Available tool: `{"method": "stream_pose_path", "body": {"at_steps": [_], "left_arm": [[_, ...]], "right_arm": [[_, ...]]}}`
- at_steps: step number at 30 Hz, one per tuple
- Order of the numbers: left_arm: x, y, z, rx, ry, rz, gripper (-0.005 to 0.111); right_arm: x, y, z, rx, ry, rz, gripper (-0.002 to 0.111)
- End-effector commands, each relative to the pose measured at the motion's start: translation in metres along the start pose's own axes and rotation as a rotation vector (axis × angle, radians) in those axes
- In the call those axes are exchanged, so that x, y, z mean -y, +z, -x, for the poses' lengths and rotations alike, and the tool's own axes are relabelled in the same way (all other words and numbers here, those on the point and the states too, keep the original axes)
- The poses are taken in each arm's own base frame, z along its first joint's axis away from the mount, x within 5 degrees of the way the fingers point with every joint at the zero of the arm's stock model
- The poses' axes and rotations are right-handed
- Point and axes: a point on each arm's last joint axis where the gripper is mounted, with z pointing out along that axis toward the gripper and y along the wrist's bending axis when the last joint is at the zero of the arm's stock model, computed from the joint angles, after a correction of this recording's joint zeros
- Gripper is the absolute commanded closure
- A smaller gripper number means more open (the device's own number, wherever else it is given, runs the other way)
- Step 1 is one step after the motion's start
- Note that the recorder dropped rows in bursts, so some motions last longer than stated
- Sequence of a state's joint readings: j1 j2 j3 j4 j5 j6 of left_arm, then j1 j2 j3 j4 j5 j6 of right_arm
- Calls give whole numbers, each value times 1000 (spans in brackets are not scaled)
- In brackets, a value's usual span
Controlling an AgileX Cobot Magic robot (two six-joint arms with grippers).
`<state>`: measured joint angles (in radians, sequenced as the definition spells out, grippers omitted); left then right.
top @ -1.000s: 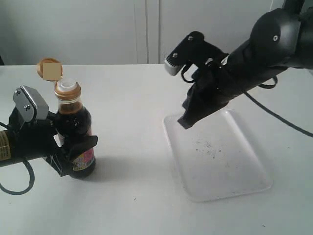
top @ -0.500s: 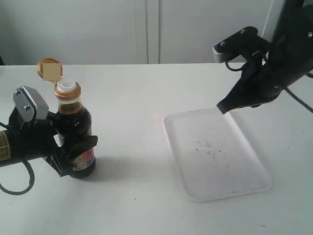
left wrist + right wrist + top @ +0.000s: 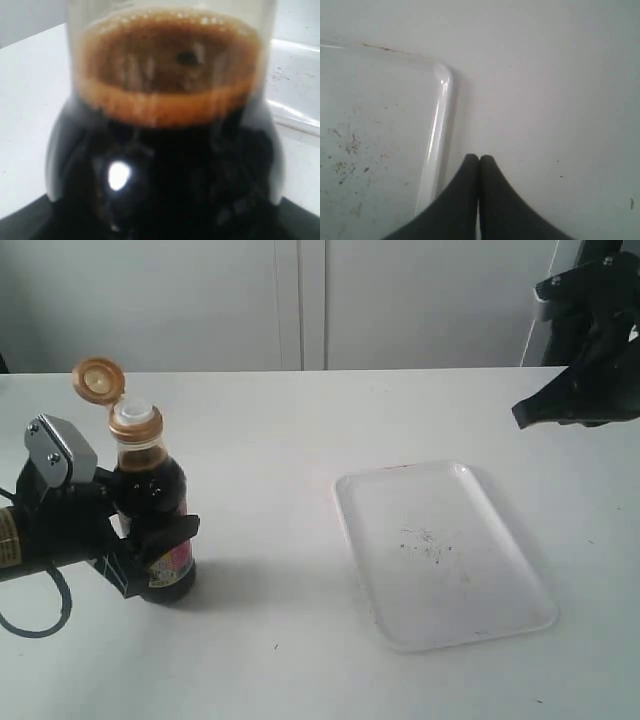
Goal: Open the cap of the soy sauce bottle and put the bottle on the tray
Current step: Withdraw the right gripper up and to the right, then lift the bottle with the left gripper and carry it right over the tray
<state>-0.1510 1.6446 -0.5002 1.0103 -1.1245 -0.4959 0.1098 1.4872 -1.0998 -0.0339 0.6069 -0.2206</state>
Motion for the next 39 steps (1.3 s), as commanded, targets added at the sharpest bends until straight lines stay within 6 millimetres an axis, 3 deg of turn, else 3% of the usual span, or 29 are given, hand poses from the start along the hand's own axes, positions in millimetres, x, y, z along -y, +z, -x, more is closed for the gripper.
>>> {"method": "stream_pose_path", "body": {"at_steps": [1,12,21,25,29,39], "left_arm": [[-1,-6,23,154,-20,42,107],[12,5,41,233,-67,62,107],[28,33,78,289,-63,30,107],[43,53,104,293,-55,11,107],[61,78,121,344,-104,-31,107],[93,139,127,300,-102,-115,107]], "right_arm": [[1,2,-4,31,25,-4,108],[0,4,-5,40,25,-6,108],[2,4,-5,49,34,-11,108],[7,4,-6,46,47,-20,108],[28,3,-13,36,114,-63,108],[29,3,-10,64,131,-61,108]]}}
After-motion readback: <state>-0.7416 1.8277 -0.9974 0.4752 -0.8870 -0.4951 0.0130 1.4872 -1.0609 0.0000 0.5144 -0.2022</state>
